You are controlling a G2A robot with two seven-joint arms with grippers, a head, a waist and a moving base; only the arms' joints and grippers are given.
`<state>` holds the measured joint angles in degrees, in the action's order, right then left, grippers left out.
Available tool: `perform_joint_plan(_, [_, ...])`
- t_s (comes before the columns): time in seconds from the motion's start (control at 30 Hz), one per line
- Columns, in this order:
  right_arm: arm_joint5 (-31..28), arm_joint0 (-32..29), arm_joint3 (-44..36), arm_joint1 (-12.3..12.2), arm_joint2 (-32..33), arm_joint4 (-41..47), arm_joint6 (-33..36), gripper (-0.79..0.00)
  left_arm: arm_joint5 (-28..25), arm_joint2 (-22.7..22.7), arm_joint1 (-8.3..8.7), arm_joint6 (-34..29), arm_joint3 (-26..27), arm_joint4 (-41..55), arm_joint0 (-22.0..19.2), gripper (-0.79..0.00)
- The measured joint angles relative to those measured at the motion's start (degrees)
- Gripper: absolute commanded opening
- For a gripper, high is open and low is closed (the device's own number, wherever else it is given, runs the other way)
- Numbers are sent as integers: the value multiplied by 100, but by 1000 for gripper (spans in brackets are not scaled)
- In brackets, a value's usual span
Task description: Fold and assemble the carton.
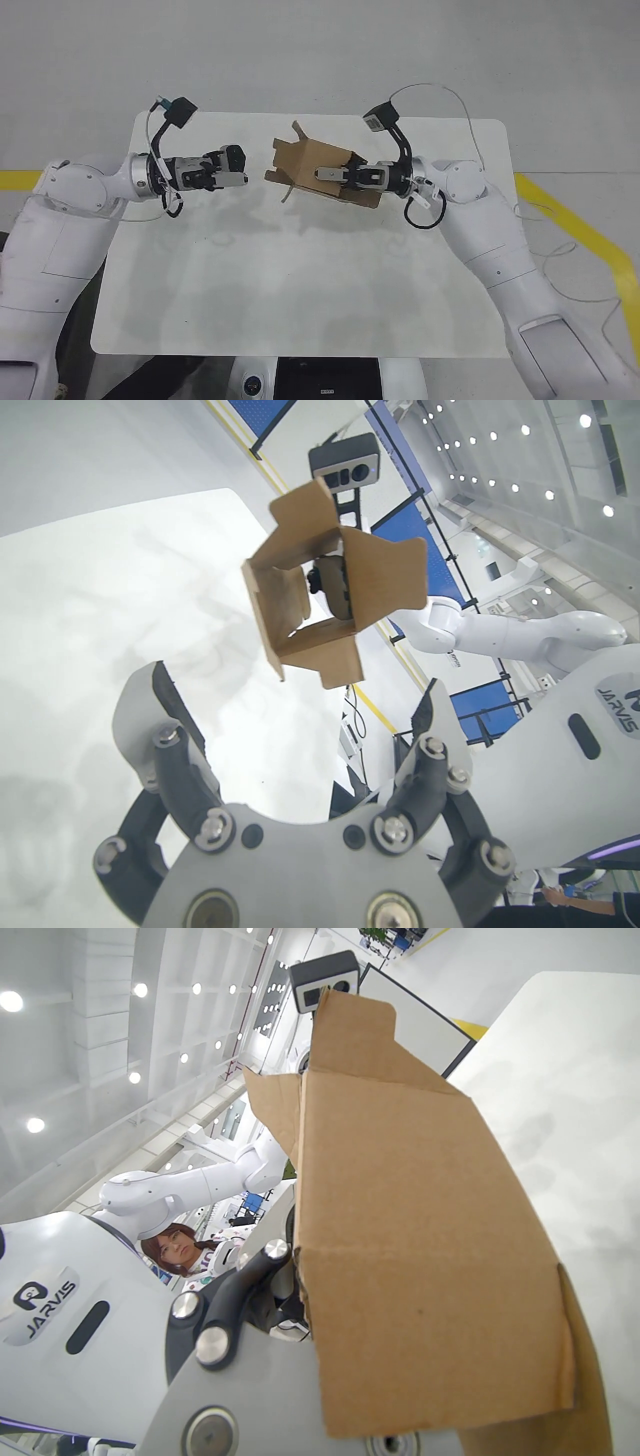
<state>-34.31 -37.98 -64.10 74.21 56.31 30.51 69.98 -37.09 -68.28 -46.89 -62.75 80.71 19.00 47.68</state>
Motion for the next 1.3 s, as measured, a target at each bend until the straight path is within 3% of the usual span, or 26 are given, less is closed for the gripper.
perform_joint_plan(0.27, [280,-209,-542,-133,30,382,280,-785,-22,161,-79,915,-90,-1128,-2,0])
perform_joint_plan(0.67, [153,-106,-532,-103,-382,585,154,-785,-140,451,-152,700,7,-1154,-92,0])
perform_joint_plan(1.3, [74,218,-302,51,-1119,906,75,-785,-127,465,-172,461,16,-885,-155,0])
